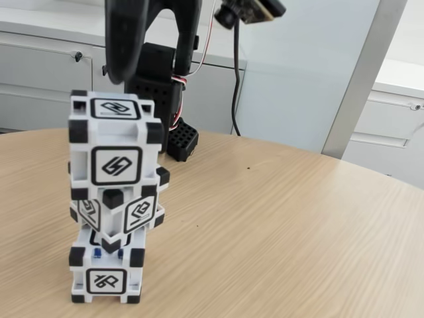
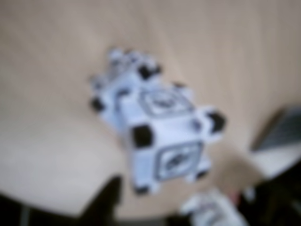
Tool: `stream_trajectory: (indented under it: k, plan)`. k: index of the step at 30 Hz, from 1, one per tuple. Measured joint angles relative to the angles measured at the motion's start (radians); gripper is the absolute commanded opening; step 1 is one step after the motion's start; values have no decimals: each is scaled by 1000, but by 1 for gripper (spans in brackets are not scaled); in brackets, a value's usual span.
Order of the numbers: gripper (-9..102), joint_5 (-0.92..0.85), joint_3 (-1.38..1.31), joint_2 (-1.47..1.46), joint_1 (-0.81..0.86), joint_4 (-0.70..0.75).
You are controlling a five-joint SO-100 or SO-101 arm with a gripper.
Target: Stack cubes from left to right.
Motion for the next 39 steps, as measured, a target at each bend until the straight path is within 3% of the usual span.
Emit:
stream_trajectory:
  k: [9, 21, 32, 39]
  plan:
    - [1, 58, 0, 141, 0, 0]
    - [0, 170, 0, 290, -29, 0]
    - [0, 225, -2, 534, -377, -8]
    - [0, 272, -2, 764, -512, -8]
